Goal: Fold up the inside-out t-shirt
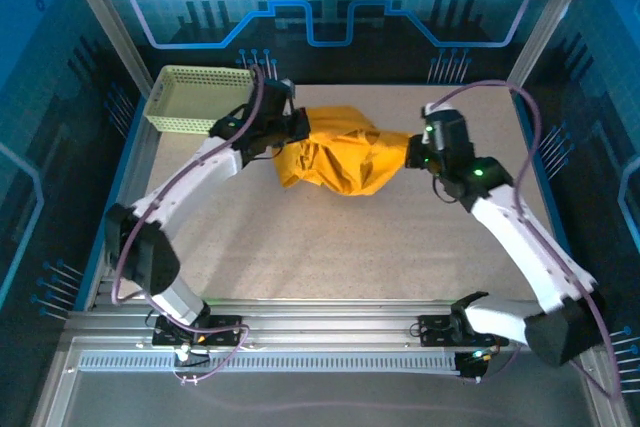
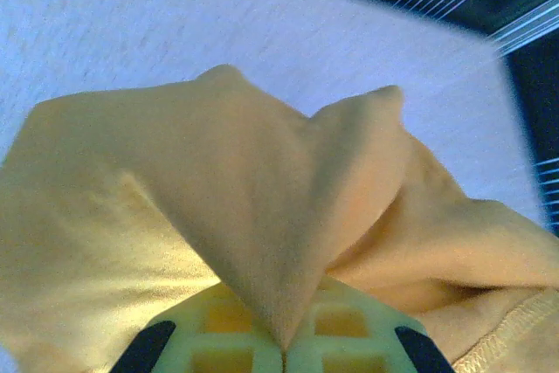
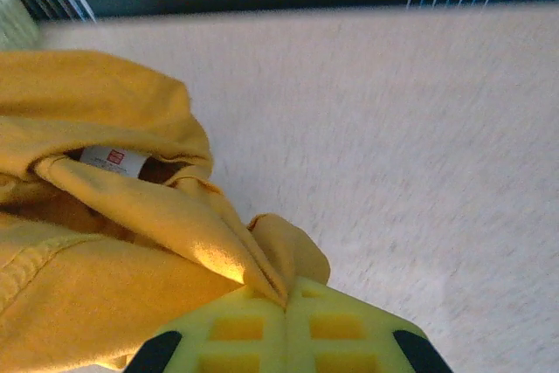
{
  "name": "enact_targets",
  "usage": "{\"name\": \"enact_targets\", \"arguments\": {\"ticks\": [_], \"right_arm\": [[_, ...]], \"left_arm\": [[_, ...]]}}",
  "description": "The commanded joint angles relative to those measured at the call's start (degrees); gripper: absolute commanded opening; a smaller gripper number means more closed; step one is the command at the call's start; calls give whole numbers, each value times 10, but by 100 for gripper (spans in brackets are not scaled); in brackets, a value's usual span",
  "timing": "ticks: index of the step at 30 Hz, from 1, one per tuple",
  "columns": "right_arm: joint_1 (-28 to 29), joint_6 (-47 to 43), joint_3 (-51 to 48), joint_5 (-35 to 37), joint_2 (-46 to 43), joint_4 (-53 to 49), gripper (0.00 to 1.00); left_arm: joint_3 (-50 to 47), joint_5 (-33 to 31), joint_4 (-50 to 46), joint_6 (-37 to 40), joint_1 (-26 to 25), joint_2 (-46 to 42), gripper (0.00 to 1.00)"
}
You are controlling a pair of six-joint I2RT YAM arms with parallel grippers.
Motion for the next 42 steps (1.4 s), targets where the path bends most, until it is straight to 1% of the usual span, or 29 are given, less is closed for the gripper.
{"name": "enact_targets", "arguments": {"ticks": [1,2,4,6,8,11,13,14,16,17,19,22,26,29,34,36,38,39,40,42], "right_arm": [[-11,-40,49,37,-48,-54,0],[-11,-45,61,27,-51,-58,0],[-10,-46,81,1,-44,-68,0],[-7,-41,90,-27,-28,-72,0],[5,-44,83,-46,-9,-63,0],[34,-58,80,-57,34,-45,0],[61,-69,96,-63,70,-43,0],[74,-74,104,-63,86,-43,0],[95,-81,121,-66,112,-44,0],[103,-82,128,-69,122,-44,0],[119,-80,137,-83,138,-41,0],[135,-72,136,-99,146,-28,0],[142,-62,128,-113,145,-21,0],[143,-51,116,-140,136,-9,0],[145,-42,109,-172,125,-2,0],[145,-39,105,-183,122,1,0],[145,-37,104,-194,124,4,0],[145,-35,103,-196,125,4,0],[145,-33,103,-197,128,5,0],[146,-31,103,-195,132,5,0]], "left_arm": [[-46,21,85,-37,10,-56,2],[-64,26,98,-47,17,-63,4],[-91,59,105,-68,35,-61,10],[-89,72,63,-76,52,-36,13],[-74,79,9,-61,62,3,20],[-34,80,-81,-13,64,65,37],[-42,67,-97,4,60,68,50],[-58,47,-91,10,56,56,58],[-91,26,-61,27,42,21,75],[-104,21,-40,36,32,2,79],[-141,38,23,69,4,-36,85],[-187,91,114,103,-36,-73,88],[-258,144,243,120,-63,-100,95],[-262,181,277,123,-71,-80,97],[-251,180,314,115,-78,-36,97],[-243,186,324,107,-79,-21,95],[-234,183,327,106,-83,-12,88],[-231,184,328,104,-83,-8,82],[-228,182,329,101,-83,-5,72],[-228,173,332,95,-82,-2,58]]}}
